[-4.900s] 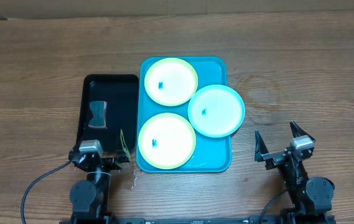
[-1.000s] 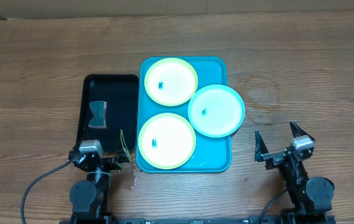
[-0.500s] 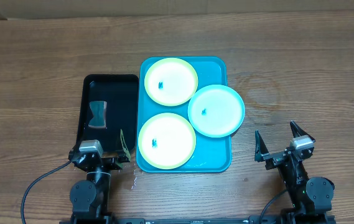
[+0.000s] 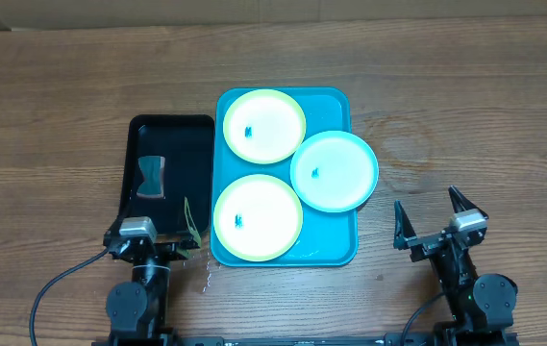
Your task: Clean dirty plates on tray and stack at the side
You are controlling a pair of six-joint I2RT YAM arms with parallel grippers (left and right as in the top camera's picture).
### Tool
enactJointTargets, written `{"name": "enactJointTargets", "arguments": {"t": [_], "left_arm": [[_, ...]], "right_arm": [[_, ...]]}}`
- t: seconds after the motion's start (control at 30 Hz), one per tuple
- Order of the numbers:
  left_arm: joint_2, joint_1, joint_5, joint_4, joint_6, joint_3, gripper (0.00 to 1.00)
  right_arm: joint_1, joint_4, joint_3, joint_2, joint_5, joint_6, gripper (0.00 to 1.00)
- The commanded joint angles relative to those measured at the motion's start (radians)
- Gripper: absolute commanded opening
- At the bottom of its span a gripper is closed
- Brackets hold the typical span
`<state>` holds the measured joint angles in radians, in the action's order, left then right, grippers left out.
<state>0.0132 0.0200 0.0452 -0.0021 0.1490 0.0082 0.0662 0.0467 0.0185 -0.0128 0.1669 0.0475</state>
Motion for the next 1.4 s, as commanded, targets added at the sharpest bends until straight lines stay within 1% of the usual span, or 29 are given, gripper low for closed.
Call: {"name": "enactJointTargets", "arguments": {"t": [0.0,0.1,0.23,0.33,0.43,0.6,0.77,0.9,1.0,1.1,1.17,1.27,1.37], "left_arm": [[-0.007,0.007,0.005,0.053,-0.014,-0.003,1.0],[-0.007,0.007,-0.004,0.084,0.017,0.005,1.0],[-0.007,0.007,-0.093,0.058,0.016,0.057,1.0],[-0.007,0.006,-0.121,-0.034,0.016,0.131,1.0],[-0.007,0.006,-0.122,-0.148,0.016,0.228,1.0],[-0.001,0.006,-0.125,-0.288,0.022,0.388,1.0],[0.091,0.007,-0.125,-0.461,0.05,0.592,1.0],[0.253,0.007,-0.132,-0.574,0.05,0.79,1.0],[0.386,0.007,-0.167,-0.673,0.048,0.945,1.0],[0.529,0.006,-0.218,-0.781,0.041,1.093,1.0],[0.624,0.007,-0.249,-0.856,0.029,1.183,1.0],[0.753,0.006,-0.256,-0.986,0.029,1.303,1.0],[0.86,0.006,-0.256,-1.096,0.029,1.381,1.0]], "right_arm": [[-0.002,-0.03,-0.01,0.01,-0.008,-0.054,1.0],[-0.002,-0.041,-0.008,0.01,-0.008,-0.106,1.0],[-0.002,-0.037,0.012,0.01,-0.008,-0.161,1.0],[-0.002,-0.012,0.048,0.01,-0.004,-0.185,1.0],[-0.002,0.051,0.102,0.01,-0.004,-0.187,1.0],[-0.002,0.165,0.226,0.008,-0.004,-0.187,1.0],[-0.002,0.259,0.385,-0.044,-0.005,-0.187,1.0],[-0.002,0.355,0.541,-0.163,0.002,-0.187,1.0],[-0.002,0.426,0.667,-0.285,0.048,-0.188,1.0],[-0.002,0.509,0.796,-0.415,0.084,-0.236,1.0],[-0.002,0.59,0.896,-0.517,0.111,-0.264,1.0],[-0.002,0.732,1.033,-0.662,0.153,-0.266,1.0],[-0.002,0.88,1.152,-0.806,0.18,-0.266,1.0]]}}
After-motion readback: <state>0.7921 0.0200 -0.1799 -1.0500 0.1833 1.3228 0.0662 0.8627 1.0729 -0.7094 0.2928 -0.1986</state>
